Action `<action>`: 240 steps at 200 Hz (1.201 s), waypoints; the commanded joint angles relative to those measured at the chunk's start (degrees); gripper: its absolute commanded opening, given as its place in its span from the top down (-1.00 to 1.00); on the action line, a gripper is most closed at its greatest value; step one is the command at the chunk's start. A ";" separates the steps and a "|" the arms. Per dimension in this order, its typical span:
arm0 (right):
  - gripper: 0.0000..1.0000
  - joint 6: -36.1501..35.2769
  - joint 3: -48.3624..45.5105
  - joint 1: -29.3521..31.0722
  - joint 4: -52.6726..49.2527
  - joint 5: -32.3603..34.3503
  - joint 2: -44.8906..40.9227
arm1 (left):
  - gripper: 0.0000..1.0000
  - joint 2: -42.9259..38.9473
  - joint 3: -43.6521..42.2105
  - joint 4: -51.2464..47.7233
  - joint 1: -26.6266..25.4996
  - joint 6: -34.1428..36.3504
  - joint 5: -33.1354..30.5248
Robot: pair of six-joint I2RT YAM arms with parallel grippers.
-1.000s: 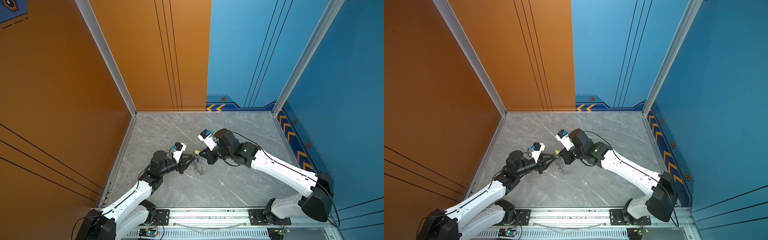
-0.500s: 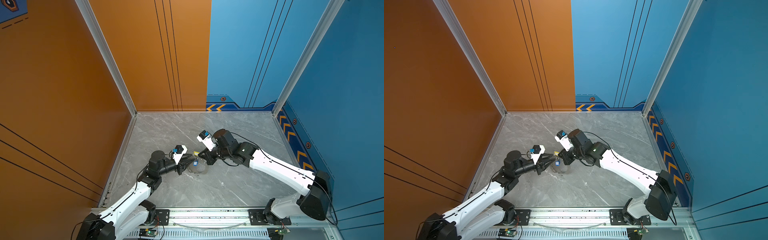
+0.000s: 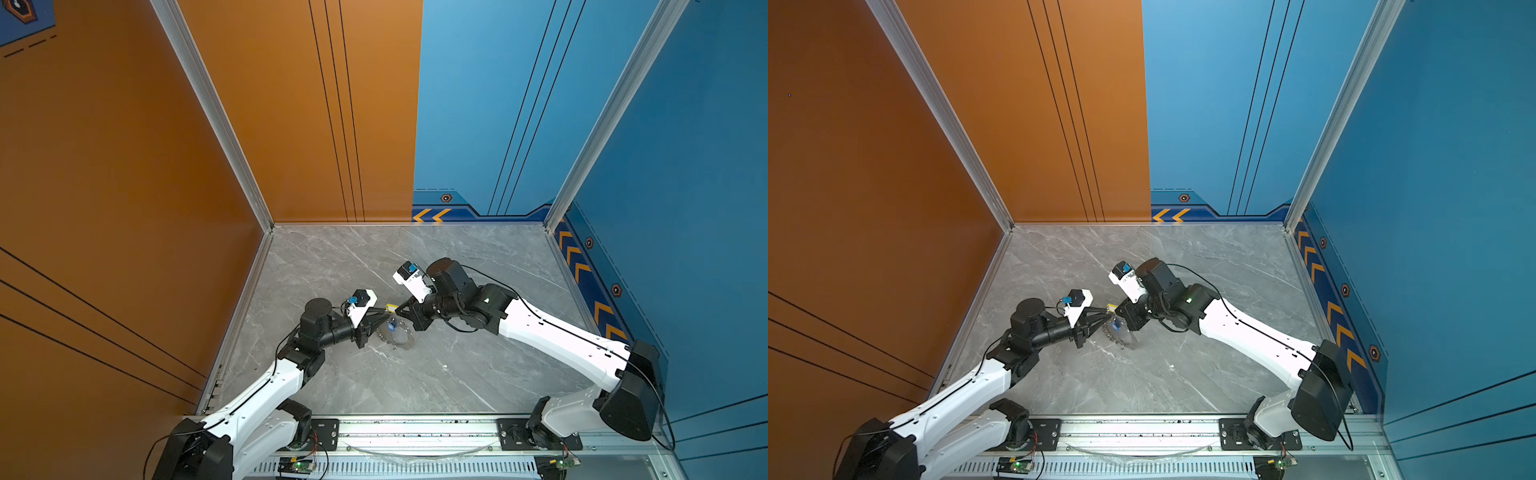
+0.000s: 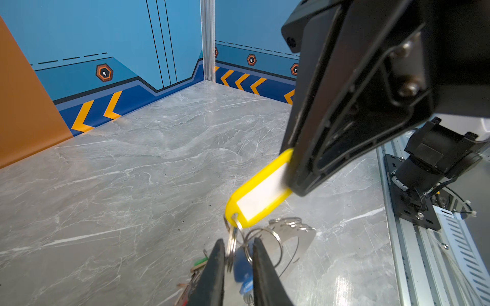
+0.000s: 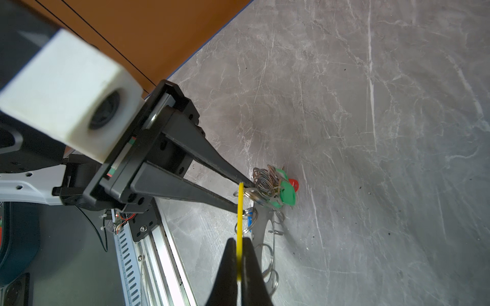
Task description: Remove the keys from the keyring
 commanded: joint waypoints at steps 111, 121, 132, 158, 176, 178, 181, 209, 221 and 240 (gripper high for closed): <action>1.00 1.37 -1.78 -2.90 1.79 6.94 -3.52 | 1.00 -1.01 0.53 -0.60 0.53 -0.51 1.14; 1.00 1.58 -2.51 -3.25 1.82 7.20 -3.86 | 1.00 -1.28 0.70 -0.56 0.53 -0.74 1.16; 1.00 1.65 -3.36 -3.58 1.80 7.29 -4.05 | 1.00 -1.48 0.61 -0.60 0.53 -0.86 1.14; 1.00 1.87 -5.16 -3.79 1.87 7.31 -4.55 | 1.00 -1.51 0.88 -0.62 0.64 -1.23 1.52; 1.00 2.14 -6.17 -3.87 1.87 7.92 -4.91 | 1.00 -1.45 0.97 -0.59 0.62 -1.54 1.76; 1.00 2.10 -6.29 -3.90 1.81 8.02 -5.02 | 1.00 -1.41 0.99 -0.61 0.66 -1.63 1.75; 1.00 2.22 -6.46 -3.89 1.87 8.18 -5.10 | 1.00 -1.40 1.03 -0.56 0.74 -1.64 1.75; 1.00 2.68 -7.25 -4.36 2.15 8.61 -6.49 | 0.92 -1.15 0.87 -0.59 0.77 -2.02 1.41; 1.00 2.70 -7.01 -4.32 2.40 8.49 -7.01 | 0.86 -0.96 0.69 -0.57 0.79 -2.14 1.30; 1.00 2.96 -6.25 -4.23 2.70 7.63 -7.41 | 0.80 -0.35 0.87 -0.61 0.76 -2.66 1.54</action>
